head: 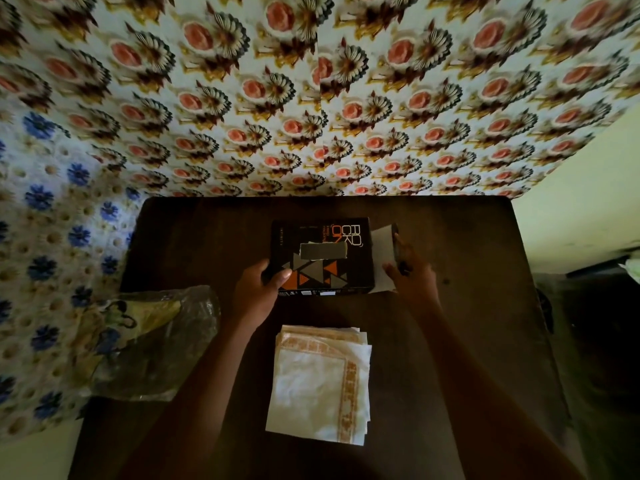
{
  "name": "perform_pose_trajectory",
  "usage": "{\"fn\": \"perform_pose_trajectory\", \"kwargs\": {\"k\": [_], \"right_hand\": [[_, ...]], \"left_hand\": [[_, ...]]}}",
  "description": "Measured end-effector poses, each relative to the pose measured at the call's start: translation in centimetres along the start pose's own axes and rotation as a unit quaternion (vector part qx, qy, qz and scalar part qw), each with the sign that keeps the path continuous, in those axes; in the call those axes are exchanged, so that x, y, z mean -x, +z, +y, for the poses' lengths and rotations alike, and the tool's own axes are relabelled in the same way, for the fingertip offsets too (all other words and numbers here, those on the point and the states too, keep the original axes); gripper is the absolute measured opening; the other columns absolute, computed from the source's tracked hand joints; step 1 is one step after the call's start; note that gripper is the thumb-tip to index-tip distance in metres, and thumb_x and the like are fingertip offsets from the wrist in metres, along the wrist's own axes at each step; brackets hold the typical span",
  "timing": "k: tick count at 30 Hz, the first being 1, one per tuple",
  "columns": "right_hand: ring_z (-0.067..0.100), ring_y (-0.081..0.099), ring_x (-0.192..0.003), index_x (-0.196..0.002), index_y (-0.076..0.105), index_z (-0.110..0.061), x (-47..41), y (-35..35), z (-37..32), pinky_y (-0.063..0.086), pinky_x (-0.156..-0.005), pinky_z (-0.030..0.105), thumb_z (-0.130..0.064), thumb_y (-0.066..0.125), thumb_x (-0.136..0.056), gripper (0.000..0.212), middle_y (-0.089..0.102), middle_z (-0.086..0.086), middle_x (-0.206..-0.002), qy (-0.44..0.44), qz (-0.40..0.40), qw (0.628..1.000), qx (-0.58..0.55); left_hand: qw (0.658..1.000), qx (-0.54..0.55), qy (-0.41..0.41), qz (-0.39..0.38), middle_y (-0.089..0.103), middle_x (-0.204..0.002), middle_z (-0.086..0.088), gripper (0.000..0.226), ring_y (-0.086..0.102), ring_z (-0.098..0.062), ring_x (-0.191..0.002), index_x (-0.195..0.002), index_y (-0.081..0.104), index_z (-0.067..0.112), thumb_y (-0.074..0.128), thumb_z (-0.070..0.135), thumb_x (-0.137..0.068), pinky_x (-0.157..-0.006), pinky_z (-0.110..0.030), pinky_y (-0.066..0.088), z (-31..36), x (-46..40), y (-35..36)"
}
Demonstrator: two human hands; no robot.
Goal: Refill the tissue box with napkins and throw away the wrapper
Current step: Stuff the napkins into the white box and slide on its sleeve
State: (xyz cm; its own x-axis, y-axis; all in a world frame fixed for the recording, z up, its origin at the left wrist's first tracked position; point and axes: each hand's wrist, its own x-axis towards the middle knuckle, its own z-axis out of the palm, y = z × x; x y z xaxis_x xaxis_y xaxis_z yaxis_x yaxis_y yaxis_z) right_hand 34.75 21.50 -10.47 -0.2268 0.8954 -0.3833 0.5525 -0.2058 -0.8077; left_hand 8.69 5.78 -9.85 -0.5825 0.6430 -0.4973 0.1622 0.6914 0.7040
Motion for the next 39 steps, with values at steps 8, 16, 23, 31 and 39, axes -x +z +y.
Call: {"fn": "perform_pose_trajectory", "kwargs": {"k": [8,16,23,31,39], "right_hand": [[0.020,0.062,-0.105,-0.149,0.030,-0.038,3.9,-1.9,-2.0,0.065,-0.069,0.039,0.006,0.059,-0.092,0.077,0.049,-0.011,-0.122,0.038,0.048,0.937,-0.343],[0.037,0.054,-0.118,-0.147,0.027,-0.051,8.3,0.8,-2.7,0.058,-0.077,0.060,0.022,0.060,-0.080,0.104,0.048,0.007,-0.134,0.087,-0.078,0.860,-0.497],[0.026,0.061,-0.116,-0.145,0.005,-0.063,10.7,3.9,-4.5,0.063,-0.069,0.046,0.002,0.092,-0.058,0.139,0.050,0.006,-0.135,0.040,-0.043,0.928,-0.368],[0.026,0.068,-0.110,-0.135,0.047,-0.036,11.9,5.1,-5.8,0.062,-0.072,0.054,-0.010,0.083,-0.079,0.072,0.059,0.005,-0.126,-0.011,-0.039,0.923,-0.381],[0.014,0.046,-0.126,-0.143,0.039,-0.036,10.4,4.5,-5.7,0.054,-0.096,0.030,-0.031,0.089,-0.070,0.089,0.036,0.000,-0.140,-0.173,0.098,0.980,0.010]], "left_hand": [[0.973,0.206,-0.009,0.100,0.058,-0.131,0.000,0.040,0.060,-0.022,-0.122,-0.139,0.050,0.020,0.054,0.034,-0.102,-0.092,-0.048,0.059,5.1,3.3,-0.5],[0.946,0.317,0.020,0.064,0.062,-0.111,0.008,0.019,0.061,-0.017,-0.105,-0.099,0.062,0.042,0.049,0.055,-0.097,-0.098,-0.064,0.052,8.9,7.2,1.2],[0.980,0.112,0.100,0.128,0.030,-0.163,0.000,0.115,0.033,-0.023,-0.149,-0.156,0.022,0.032,0.086,0.056,-0.064,-0.117,-0.047,0.039,10.7,7.4,0.7],[0.989,0.050,0.083,0.116,0.038,-0.159,-0.001,0.095,0.040,-0.023,-0.145,-0.155,0.027,0.030,0.079,0.020,-0.077,-0.109,-0.039,0.046,12.9,5.0,-0.9],[0.976,0.165,0.109,0.091,0.070,-0.102,0.002,0.042,0.054,0.001,-0.081,-0.118,0.074,0.012,0.056,0.002,-0.082,-0.076,-0.025,0.044,13.6,3.3,-3.6]]}}
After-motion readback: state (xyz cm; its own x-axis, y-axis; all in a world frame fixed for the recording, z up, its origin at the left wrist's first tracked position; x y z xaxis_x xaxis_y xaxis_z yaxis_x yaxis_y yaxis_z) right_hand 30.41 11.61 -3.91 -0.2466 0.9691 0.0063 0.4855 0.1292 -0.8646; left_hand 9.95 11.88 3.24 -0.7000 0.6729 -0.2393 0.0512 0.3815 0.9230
